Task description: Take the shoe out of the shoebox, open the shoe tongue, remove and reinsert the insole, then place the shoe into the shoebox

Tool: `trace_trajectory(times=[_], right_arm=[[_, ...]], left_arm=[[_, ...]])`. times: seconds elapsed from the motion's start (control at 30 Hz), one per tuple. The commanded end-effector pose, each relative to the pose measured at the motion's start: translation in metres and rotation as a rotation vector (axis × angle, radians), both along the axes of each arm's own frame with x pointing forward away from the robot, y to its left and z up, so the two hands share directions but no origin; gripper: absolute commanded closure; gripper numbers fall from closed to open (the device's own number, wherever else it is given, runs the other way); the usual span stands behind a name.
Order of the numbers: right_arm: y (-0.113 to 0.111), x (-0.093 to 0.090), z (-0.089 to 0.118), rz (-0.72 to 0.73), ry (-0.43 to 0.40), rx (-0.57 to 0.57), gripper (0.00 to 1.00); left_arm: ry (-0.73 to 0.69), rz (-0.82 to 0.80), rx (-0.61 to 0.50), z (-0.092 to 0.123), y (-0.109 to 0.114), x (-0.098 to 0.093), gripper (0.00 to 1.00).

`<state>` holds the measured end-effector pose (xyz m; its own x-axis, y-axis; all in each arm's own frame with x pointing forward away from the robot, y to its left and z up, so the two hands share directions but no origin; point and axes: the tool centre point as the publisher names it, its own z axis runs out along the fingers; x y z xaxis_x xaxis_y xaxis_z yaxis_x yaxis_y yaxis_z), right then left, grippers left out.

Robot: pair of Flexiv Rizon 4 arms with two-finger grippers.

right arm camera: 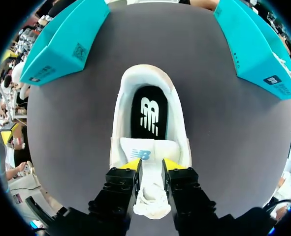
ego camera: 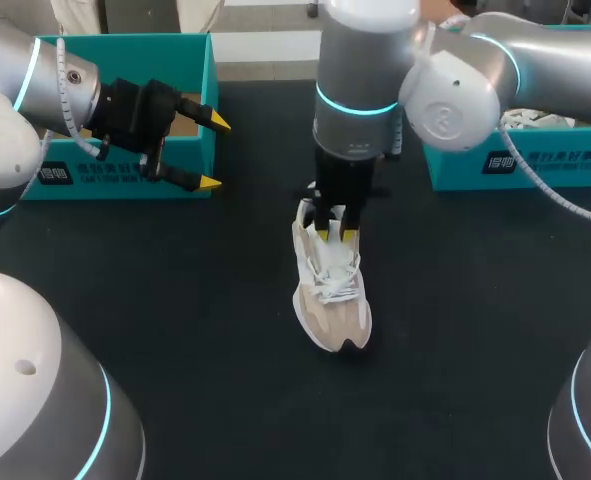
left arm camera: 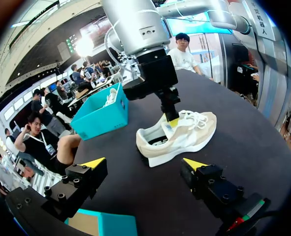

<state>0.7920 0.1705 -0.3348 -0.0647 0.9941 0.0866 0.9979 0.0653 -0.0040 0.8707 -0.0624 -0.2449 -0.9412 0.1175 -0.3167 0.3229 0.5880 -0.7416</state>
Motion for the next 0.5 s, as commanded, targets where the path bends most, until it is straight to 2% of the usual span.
trace_trajectory(times=[0.03, 0.13, 0.23, 0.27, 0.3, 0.33, 0.5], right_arm=[[-0.008, 0.001, 0.018, 0.024, -0.032, -0.01, 0.67], [-0.014, 0.012, 0.032, 0.136, -0.098, 0.006, 0.61], [-0.012, 0.03, 0.04, 0.44, -0.149, -0.006, 0.51], [-0.011, 0.037, 0.043, 0.528, -0.156, -0.055, 0.43], [-0.012, 0.046, 0.048, 0.579, -0.183, -0.123, 0.14], [-0.012, 0.046, 0.048, 0.579, -0.183, -0.123, 0.0], [-0.012, 0.046, 0.048, 0.579, -0.183, -0.123, 0.0]], left_arm=[[0.001, -0.001, 0.003, 0.0, -0.001, 0.001, 0.0], [0.001, -0.001, 0.003, 0.0, -0.001, 0.001, 0.0], [0.001, -0.001, 0.003, 0.0, -0.001, 0.001, 0.0], [0.001, -0.001, 0.003, 0.0, -0.001, 0.001, 0.0], [0.001, -0.001, 0.003, 0.0, -0.001, 0.001, 0.0], [0.001, -0.001, 0.003, 0.0, -0.001, 0.001, 0.0], [0.001, -0.001, 0.003, 0.0, -0.001, 0.001, 0.0]])
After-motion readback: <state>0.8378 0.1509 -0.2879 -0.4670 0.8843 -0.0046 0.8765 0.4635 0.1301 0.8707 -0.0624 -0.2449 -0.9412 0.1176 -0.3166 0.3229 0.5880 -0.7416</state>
